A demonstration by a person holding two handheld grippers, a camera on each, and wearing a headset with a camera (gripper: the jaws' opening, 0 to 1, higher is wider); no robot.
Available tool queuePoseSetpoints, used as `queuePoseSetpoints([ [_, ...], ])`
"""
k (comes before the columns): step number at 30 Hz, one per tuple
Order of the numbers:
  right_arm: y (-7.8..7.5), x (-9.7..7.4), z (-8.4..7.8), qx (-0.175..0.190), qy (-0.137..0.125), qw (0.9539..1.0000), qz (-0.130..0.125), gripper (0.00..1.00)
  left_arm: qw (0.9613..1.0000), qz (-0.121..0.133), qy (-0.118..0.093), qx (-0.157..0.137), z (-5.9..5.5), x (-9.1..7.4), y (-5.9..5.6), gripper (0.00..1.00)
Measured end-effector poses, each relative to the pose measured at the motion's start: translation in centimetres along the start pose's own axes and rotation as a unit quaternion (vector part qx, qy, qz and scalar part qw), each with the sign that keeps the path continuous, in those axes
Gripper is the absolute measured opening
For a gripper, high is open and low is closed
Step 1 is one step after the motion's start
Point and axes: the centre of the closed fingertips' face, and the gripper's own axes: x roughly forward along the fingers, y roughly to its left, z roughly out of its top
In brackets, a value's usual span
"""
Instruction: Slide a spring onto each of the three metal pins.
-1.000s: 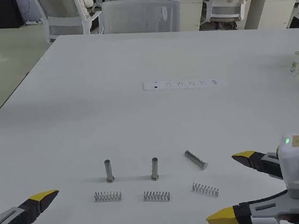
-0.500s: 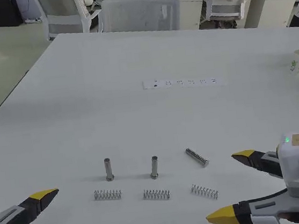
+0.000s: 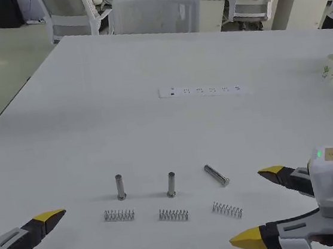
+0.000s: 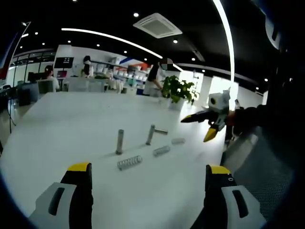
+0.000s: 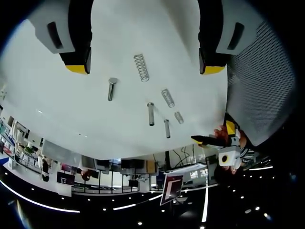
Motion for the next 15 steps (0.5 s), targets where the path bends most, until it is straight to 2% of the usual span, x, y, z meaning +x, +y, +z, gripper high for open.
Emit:
queuePoseSetpoints([
  [15, -0.11, -0.05, -0.05, 0.004, 0.001, 1.0000, -0.002, 0.94, 1.0000, 0.000, -0.001, -0.001, 0.03, 0.07, -0.02, 0.95],
])
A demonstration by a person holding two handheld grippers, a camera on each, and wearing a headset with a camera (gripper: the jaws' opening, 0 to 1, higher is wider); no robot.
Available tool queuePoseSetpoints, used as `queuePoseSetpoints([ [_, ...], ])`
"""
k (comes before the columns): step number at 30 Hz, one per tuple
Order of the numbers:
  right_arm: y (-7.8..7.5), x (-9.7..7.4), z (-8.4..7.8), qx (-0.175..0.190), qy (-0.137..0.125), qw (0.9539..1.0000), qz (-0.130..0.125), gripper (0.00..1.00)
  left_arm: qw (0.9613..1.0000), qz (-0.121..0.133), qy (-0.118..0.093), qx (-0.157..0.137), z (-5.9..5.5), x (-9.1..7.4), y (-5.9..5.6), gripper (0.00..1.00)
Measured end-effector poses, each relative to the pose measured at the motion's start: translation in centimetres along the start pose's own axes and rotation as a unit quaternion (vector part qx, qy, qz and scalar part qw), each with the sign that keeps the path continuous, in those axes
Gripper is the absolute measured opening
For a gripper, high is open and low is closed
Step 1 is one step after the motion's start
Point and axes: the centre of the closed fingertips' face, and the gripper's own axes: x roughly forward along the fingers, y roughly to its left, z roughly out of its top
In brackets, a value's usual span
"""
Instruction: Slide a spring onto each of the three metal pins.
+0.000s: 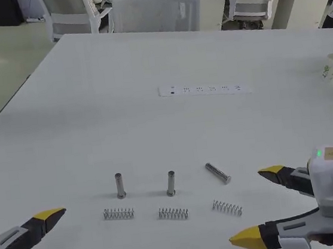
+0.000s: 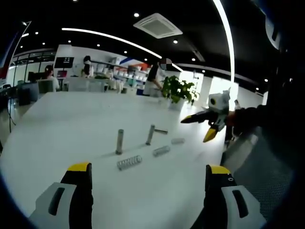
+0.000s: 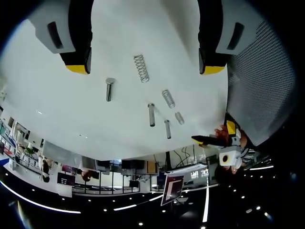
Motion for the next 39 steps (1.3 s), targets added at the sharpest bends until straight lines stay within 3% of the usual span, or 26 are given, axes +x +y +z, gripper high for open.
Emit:
queuePoseSetpoints([
  [22, -1.2, 0.0, 1.4, -0.006, -0.006, 0.9999, -0.014, 0.91, 1.0000, -0.001, 0.000, 0.000, 0.0, 0.0, 0.1, 0.96],
  [39, -3.9, 2.3, 3.7, -0.042, 0.017, 0.9989, -0.016, 0.84, 1.0000, 0.003, 0.002, 0.003, 0.1, -0.4, 0.0, 0.95],
])
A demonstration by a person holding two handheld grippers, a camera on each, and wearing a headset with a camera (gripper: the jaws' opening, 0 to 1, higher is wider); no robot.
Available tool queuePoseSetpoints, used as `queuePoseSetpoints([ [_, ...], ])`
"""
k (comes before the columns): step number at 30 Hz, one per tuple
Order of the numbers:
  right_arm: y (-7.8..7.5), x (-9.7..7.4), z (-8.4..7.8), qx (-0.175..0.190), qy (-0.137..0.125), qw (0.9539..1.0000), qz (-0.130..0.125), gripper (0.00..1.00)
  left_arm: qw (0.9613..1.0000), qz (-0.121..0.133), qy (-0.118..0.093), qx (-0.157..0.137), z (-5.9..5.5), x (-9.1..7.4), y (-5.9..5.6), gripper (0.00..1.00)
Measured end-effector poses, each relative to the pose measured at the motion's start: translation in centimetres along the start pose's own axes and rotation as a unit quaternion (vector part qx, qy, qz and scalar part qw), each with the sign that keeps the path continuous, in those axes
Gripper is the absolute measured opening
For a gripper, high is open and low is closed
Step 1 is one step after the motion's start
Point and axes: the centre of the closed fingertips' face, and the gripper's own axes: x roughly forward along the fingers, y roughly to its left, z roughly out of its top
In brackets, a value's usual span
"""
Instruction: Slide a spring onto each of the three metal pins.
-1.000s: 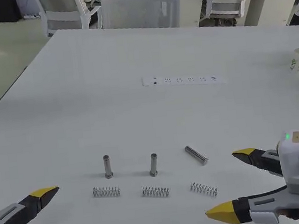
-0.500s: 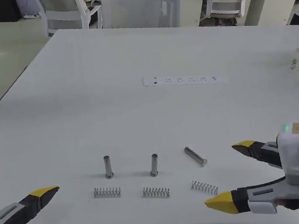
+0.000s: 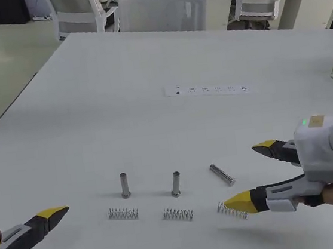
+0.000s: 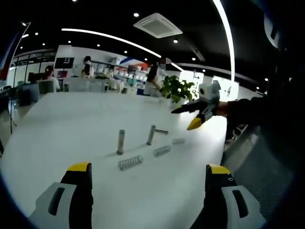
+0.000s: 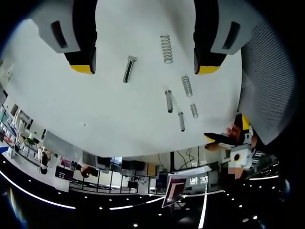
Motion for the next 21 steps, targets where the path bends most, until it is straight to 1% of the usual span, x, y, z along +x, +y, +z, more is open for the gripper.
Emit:
queuePoseSetpoints([
  [3, -0.4, 0.7, 0.1, -0.005, 0.009, 0.9999, 0.000, 0.83, 1.0000, 0.001, 0.000, 0.001, 0.1, 0.0, 0.0, 0.95],
  [7, -0.9, 1.4, 0.4, -0.002, 0.014, 0.9999, -0.001, 0.79, 1.0000, 0.003, 0.000, 0.002, 0.2, -0.1, 0.1, 0.95],
  [14, -2.2, 2.7, 0.4, 0.007, 0.034, 0.9994, -0.010, 0.68, 1.0000, 0.003, 0.001, 0.001, 0.1, 0.0, 0.0, 0.95],
  [21, -3.3, 3.7, 0.1, 0.017, 0.057, 0.9979, -0.026, 0.55, 1.0000, 0.006, 0.002, 0.001, 0.1, -0.1, 0.2, 0.95],
])
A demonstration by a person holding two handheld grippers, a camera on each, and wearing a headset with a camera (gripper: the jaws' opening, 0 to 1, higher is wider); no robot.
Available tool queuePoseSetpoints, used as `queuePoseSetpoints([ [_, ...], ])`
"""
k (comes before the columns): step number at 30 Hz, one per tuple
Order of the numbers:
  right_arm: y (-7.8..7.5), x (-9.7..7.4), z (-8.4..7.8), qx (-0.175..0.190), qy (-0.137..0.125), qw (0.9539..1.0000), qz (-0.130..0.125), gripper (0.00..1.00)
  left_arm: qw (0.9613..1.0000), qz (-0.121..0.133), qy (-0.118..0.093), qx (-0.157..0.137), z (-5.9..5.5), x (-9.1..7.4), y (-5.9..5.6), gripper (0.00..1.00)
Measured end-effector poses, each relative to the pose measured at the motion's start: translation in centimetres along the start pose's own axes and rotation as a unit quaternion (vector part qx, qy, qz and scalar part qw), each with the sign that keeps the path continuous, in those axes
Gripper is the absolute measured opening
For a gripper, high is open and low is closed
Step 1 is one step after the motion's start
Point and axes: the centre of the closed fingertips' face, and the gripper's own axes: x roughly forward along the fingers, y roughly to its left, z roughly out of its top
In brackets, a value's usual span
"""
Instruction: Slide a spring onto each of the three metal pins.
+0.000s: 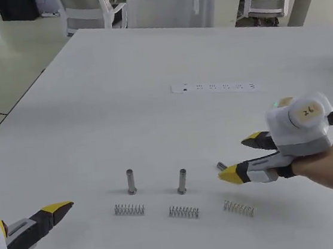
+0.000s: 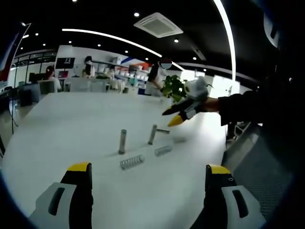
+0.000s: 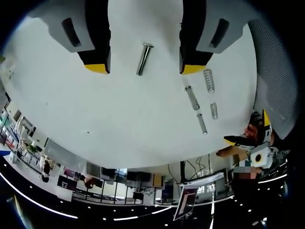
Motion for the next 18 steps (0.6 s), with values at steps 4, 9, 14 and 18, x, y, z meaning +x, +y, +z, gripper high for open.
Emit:
queuePoseSetpoints([
  [4, -0.3, 0.6, -0.3, 0.012, 0.014, 0.9998, -0.005, 0.51, 1.0000, 0.000, 0.001, 0.000, 0.0, 0.0, 0.0, 0.95],
  [9, -0.7, 1.4, -1.0, 0.015, 0.038, 0.9991, -0.012, 0.45, 1.0000, -0.002, 0.001, 0.000, -0.1, 0.1, -0.1, 0.95],
  [14, -0.9, 2.0, -1.1, 0.020, 0.052, 0.9983, -0.015, 0.37, 1.0000, -0.001, 0.001, -0.001, -0.1, 0.1, 0.0, 0.95],
  [18, -0.6, 2.5, -1.3, 0.016, 0.063, 0.9978, -0.015, 0.33, 1.0000, -0.001, 0.000, -0.002, -0.1, 0.0, 0.0, 0.95],
])
